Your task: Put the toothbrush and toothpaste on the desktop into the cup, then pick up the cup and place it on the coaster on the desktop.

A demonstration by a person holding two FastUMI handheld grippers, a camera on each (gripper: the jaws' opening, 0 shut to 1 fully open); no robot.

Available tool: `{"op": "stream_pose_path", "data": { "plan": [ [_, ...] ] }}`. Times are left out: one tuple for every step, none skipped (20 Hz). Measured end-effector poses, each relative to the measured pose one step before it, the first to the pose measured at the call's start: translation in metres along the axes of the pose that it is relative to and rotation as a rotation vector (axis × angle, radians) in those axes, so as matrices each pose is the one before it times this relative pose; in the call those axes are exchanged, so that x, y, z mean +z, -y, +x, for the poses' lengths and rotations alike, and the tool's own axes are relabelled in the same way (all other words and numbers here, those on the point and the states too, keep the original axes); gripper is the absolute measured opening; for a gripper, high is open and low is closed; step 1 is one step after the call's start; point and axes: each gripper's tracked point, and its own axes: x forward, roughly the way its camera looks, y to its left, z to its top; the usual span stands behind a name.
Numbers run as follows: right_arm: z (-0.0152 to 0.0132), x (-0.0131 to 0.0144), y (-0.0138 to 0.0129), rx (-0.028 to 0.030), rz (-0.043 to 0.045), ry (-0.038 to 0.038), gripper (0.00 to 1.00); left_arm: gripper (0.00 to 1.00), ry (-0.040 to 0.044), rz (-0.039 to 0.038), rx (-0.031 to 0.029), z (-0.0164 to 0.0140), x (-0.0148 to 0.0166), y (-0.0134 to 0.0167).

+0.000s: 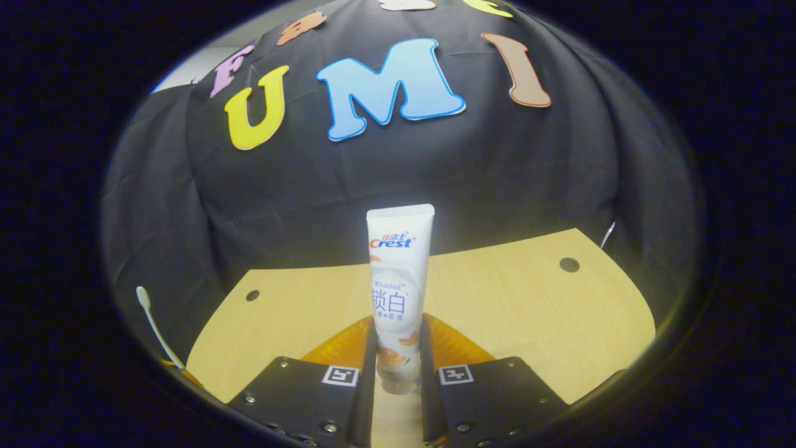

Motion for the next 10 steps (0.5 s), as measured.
{"op": "stream_pose_path", "data": {
  "plan": [
    [0.00993, -0.00156, 0.00234, -0.01839, -0.00669, 0.00226, 0.32, 0.07, -0.00067, -0.02027, -0.00288, -0.01563, 0.00256, 0.00388],
    [0.00902, -0.00301, -0.00099, -0.00031, -0.00077, -0.00058, 0.32, 0.07, -0.00347, -0.02187, -0.00292, -0.01449, 0.00048, 0.0029],
    [0.0079, -0.00535, -0.00455, 0.01371, 0.00959, -0.00939, 0.32, 0.07, -0.00129, -0.0185, 0.00407, -0.01388, 0.00113, 0.00204],
    [0.00447, -0.00507, -0.00369, 0.00863, 0.0032, -0.0128, 0.32, 0.07, 0.00126, -0.01245, 0.0072, -0.01318, 0.00234, 0.00088],
    [0.00421, -0.00499, 0.00256, -0.01176, -0.01562, 0.00003, 0.32, 0.06, 0.00148, -0.00928, 0.01202, -0.01053, 0.00314, -0.00042],
    [0.00139, -0.00147, 0.00556, -0.02588, -0.02307, 0.02127, 0.32, 0.06, 0.00411, -0.00295, 0.01428, -0.00592, 0.00398, -0.00206],
    [-0.00041, 0.00085, 0.00366, -0.01702, -0.01876, 0.02534, 0.32, 0.07, -0.00226, -0.00269, 0.01211, 0.00945, -0.0006, -0.0012],
    [-0.00009, 0.00166, 0.00034, -0.00486, -0.00792, 0.02261, 0.32, 0.07, -0.00326, -0.00023, 0.00633, -0.00146, 0.00097, -0.00226],
    [0.0007, -0.00355, 0.00112, -0.00773, -0.01494, 0.00772, 0.31, 0.07, 0.00389, -0.00241, 0.00279, 0.00159, -0.00067, 0.00001],
    [0.00244, -0.00382, 0.00183, -0.0075, -0.01931, -0.00381, 0.31, 0.07, 0.00358, -0.00293, -0.00173, -0.00124, 0.00142, 0.00136]
  ]
}}
